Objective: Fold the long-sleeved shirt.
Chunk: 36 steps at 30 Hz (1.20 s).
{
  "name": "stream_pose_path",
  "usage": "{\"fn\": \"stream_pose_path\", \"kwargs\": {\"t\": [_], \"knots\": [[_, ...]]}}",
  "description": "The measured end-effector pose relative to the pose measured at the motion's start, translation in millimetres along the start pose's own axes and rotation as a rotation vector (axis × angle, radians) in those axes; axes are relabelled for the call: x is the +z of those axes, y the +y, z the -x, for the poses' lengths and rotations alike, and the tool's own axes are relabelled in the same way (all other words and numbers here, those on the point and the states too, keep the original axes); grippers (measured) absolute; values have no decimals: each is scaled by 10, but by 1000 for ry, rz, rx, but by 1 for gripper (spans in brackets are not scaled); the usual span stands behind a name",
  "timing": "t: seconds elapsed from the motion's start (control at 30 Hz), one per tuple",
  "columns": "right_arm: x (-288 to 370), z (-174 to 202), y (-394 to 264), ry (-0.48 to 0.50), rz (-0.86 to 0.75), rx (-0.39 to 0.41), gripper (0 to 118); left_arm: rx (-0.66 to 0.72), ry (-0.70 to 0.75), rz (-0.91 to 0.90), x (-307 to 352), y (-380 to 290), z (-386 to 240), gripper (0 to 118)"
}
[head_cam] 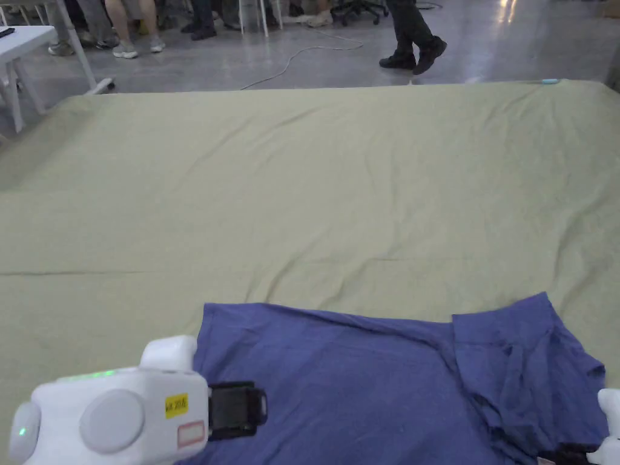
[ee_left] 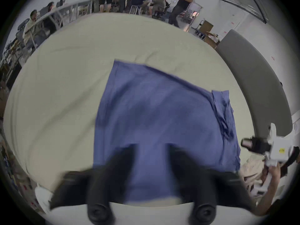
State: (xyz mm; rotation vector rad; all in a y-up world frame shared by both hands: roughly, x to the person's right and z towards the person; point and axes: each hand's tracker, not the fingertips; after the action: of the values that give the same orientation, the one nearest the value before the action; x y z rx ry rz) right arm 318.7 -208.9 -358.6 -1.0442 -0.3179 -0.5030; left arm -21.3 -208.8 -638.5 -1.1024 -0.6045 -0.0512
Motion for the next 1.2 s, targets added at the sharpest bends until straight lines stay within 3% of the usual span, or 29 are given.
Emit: {"fn": "stream_pose_path", "kwargs": {"t": [0.07, 0.23, 0.3, 0.33, 0.37, 0.43, 0.47, 0.5, 0.53, 0.57, 0.6, 0.67, 0.73, 0.8, 0.83, 0.87, 0.9, 0.97, 1.07, 1.2], "knots": [[1, -29, 5, -7, -2, 0, 0, 21, 30, -26, -212, 358, 71, 112], [-49, -195, 93, -26, 4, -41, 0, -11, 165, -23, -1202, 1315, 397, 111], [-99, -267, 197, -61, 15, -52, 0, -44, 215, 28, -1522, 1386, 456, 97], [-129, -306, 265, -79, 20, -53, 0, -56, 234, 67, -1649, 1388, 460, 83], [-156, -341, 358, -91, 23, -51, 0, -74, 238, 108, -1736, 1376, 463, 56], [-185, -398, 624, -103, 17, -48, 0, -73, 232, 60, -1501, 1262, 331, 52], [-212, -432, 778, -104, 7, -49, 0, -109, 227, 80, -1431, 1228, 261, 40], [-275, -486, 1007, -95, -9, -64, 9, -158, 240, 79, -1351, 1209, 182, 19], [-325, -512, 1200, -116, -25, -76, 43, -159, 192, 75, -1281, 1186, 140, 2], [-454, -530, 1466, -173, -30, -94, 104, -145, 187, 76, -1239, 1246, 177, 2], [-577, -558, 1735, -188, -32, -73, 118, -157, 188, 56, -1160, 1277, 176, 2], [-702, -586, 2092, -223, -39, -70, 115, -133, 147, 50, -1045, 1289, 178, 2], [-948, -673, 2400, -254, 49, -156, 114, -129, 142, 45, -975, 1305, 216, 2], [-1317, -760, 2509, -265, 115, -211, 98, -133, 146, 40, -920, 1338, 242, 2], [-1429, -790, 2525, -281, 143, -218, 74, -134, 147, 41, -912, 1311, 225, 2], [-1480, -793, 2510, -299, 155, -231, 28, -132, 145, 44, -893, 1321, 245, 2], [-1501, -800, 2469, -271, 167, -236, 7, -125, 135, 47, -869, 1329, 271, 2], [-1497, -816, 2454, -161, 123, -268, 4, -121, 122, 50, -815, 1283, 281, 2], [-1132, -616, 2294, -208, 59, -123, 4, -133, 110, 42, -681, 1249, 322, 2], [-263, -411, 1753, -112, -81, -20, 4, -127, 32, 29, -317, 1033, 371, 2]]}}
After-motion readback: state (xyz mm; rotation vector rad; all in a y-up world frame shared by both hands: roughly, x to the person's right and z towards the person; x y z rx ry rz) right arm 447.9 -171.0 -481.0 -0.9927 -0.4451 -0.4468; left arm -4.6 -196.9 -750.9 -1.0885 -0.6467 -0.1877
